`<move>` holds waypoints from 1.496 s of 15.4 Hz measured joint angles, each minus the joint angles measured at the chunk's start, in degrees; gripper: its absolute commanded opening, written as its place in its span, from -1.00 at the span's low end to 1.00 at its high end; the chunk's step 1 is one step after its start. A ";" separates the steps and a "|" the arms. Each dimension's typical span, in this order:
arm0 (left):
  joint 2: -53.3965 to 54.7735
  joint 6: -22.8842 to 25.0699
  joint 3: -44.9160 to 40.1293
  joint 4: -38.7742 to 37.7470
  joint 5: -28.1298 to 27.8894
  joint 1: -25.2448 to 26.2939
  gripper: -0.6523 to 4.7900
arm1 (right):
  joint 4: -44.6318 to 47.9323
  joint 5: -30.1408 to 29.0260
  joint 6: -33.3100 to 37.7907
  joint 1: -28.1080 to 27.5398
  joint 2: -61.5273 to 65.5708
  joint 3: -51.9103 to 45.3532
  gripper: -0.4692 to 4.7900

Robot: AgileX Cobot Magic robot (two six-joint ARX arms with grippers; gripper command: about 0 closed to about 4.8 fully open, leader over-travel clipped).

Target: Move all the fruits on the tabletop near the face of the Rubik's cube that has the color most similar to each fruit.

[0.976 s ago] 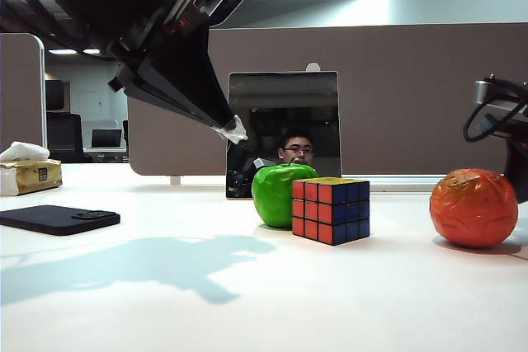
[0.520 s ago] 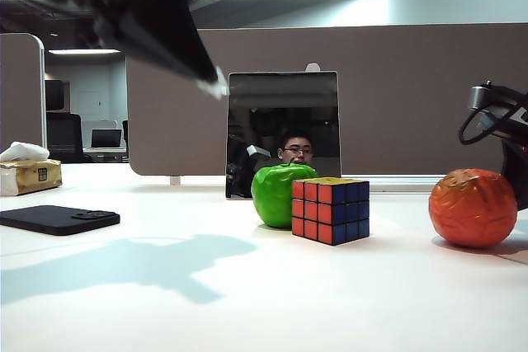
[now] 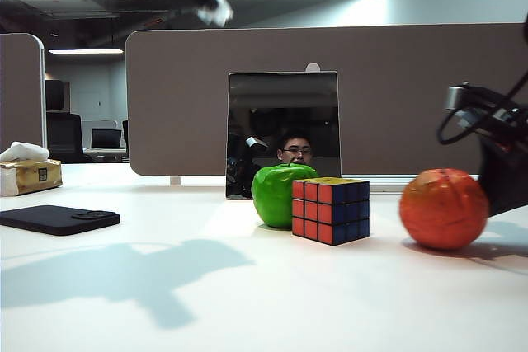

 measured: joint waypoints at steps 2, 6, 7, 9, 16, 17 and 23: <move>-1.55 -0.02 0.00 -0.13 0.96 -1.66 -0.78 | -0.92 -0.15 0.00 3.67 0.00 0.02 -0.82; -2.86 0.00 0.00 -2.40 1.25 -2.58 -0.78 | -2.32 -0.15 -0.02 7.34 0.00 0.00 -0.82; -2.86 0.02 0.00 -5.68 1.40 -2.69 -0.78 | -4.48 -0.17 0.00 10.12 0.00 0.02 -0.82; -2.91 0.02 0.00 -5.68 -0.87 -2.69 -0.78 | -6.84 -2.56 -0.09 14.67 0.00 0.02 -0.82; -2.91 0.04 0.00 -6.01 -2.25 -2.69 -0.78 | 0.57 11.19 -1.79 16.09 -0.24 0.02 -0.82; -2.91 0.04 0.00 -6.03 -2.25 -2.69 -0.78 | 2.21 11.28 -1.73 16.09 -0.24 0.02 -0.82; -2.91 0.04 0.00 -6.01 -2.25 -2.69 -0.78 | -1.11 1.07 -1.51 16.15 -0.24 0.02 -0.82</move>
